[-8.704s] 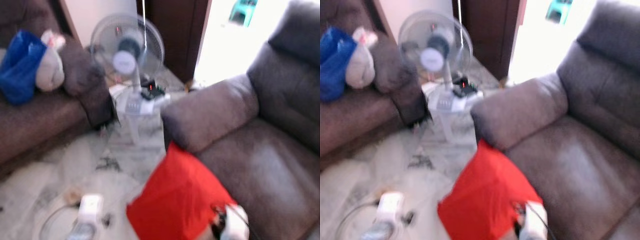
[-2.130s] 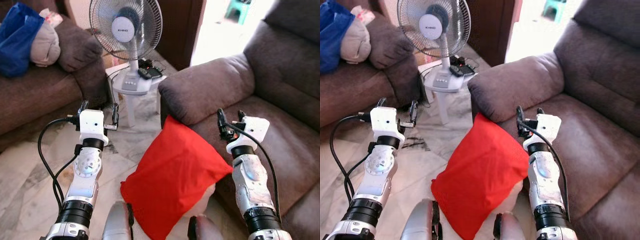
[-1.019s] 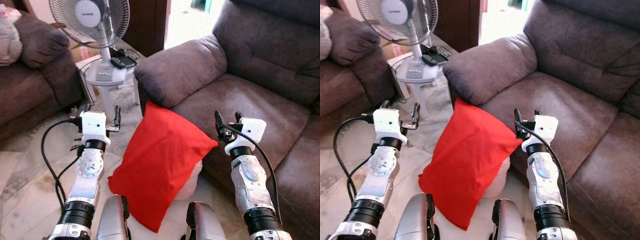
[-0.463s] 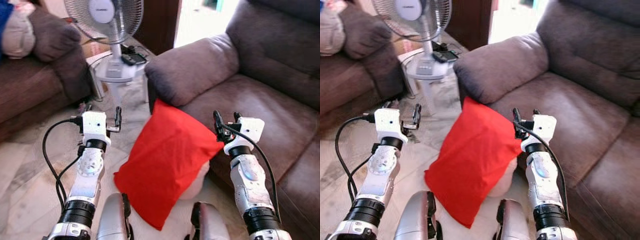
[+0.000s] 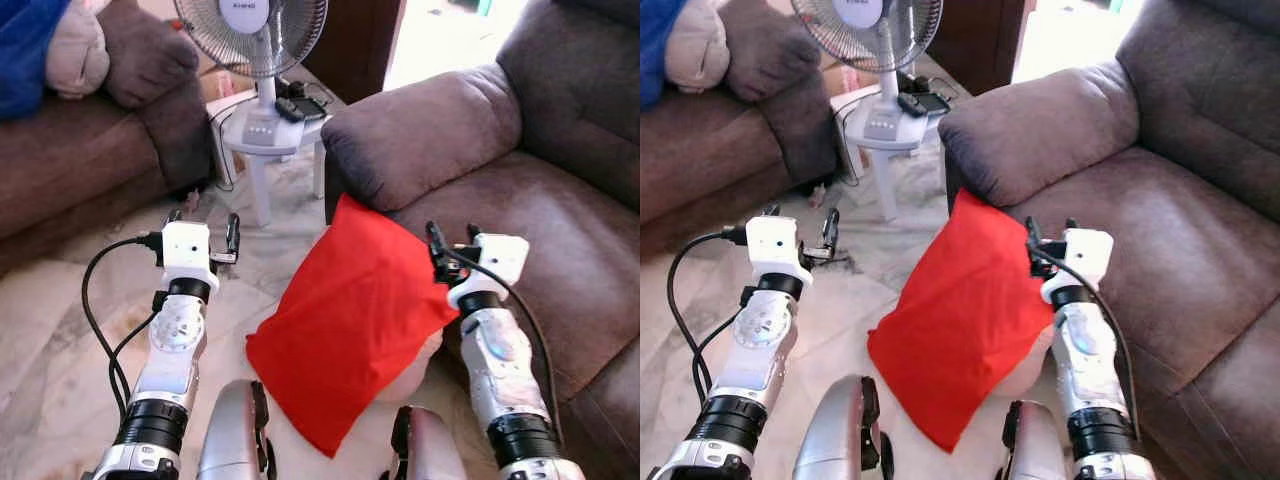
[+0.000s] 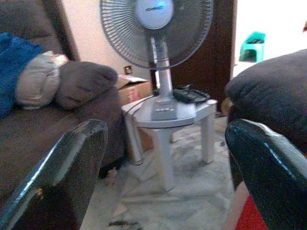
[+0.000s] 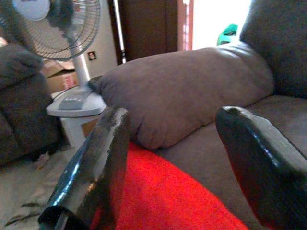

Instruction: Move the pillow to the sofa from floor

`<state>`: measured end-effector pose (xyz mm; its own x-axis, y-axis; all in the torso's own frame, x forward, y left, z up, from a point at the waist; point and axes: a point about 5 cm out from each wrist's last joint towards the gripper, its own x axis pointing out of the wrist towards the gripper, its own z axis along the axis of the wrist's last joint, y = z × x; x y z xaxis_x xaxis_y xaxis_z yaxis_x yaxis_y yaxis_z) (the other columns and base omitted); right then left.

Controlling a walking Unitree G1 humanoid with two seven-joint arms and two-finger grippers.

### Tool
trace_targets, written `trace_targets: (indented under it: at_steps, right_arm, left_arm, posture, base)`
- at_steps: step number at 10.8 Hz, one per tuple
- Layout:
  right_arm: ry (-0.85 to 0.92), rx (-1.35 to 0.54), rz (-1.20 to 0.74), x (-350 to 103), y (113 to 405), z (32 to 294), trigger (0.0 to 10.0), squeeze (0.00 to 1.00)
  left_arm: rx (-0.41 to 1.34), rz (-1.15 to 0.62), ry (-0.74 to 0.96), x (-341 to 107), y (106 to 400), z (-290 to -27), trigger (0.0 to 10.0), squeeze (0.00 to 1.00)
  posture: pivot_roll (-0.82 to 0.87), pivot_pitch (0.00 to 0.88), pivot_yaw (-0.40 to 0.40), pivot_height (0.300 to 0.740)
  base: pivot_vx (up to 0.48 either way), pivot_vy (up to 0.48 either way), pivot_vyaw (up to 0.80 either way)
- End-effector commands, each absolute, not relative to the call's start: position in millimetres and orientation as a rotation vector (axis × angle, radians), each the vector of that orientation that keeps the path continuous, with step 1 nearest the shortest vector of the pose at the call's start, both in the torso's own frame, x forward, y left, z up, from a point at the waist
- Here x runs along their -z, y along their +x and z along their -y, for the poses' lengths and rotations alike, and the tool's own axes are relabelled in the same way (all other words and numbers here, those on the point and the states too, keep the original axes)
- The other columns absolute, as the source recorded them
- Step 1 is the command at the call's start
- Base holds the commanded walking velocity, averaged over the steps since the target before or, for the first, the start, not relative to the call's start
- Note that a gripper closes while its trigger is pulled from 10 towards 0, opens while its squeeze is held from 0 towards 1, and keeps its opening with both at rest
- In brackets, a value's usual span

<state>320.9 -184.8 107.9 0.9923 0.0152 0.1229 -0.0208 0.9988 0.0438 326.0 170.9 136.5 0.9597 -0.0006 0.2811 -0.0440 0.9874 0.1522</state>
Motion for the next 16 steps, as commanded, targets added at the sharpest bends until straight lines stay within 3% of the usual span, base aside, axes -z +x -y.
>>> trace_targets:
  at_steps: [1, 13, 16]
  right_arm:
    - [0.051, -0.008, 0.101, -103.8, 319.6, 187.8, 10.0, 0.0]
    - [0.082, 0.001, 0.088, -102.2, 322.6, 185.9, 10.0, 0.0]
    - [0.086, 0.001, 0.086, -100.6, 322.6, 184.7, 10.0, 0.0]
  left_arm:
    - [-0.008, 0.265, 0.169, -134.0, 326.9, -167.6, 10.0, 0.0]
    - [-0.002, 0.261, 0.175, -134.0, 327.6, -167.2, 10.0, 0.0]
    - [0.022, 0.264, 0.176, -134.1, 327.3, -165.8, 10.0, 0.0]
  posture:
    - [-0.02, 0.084, -0.036, 0.586]
    - [-0.01, 0.073, -0.037, 0.586]
    - [-0.01, 0.075, -0.037, 0.586]
  base:
    - [0.251, 0.0, 0.0]
    - [0.278, 0.0, 0.0]
    - [0.192, 0.0, -0.38]
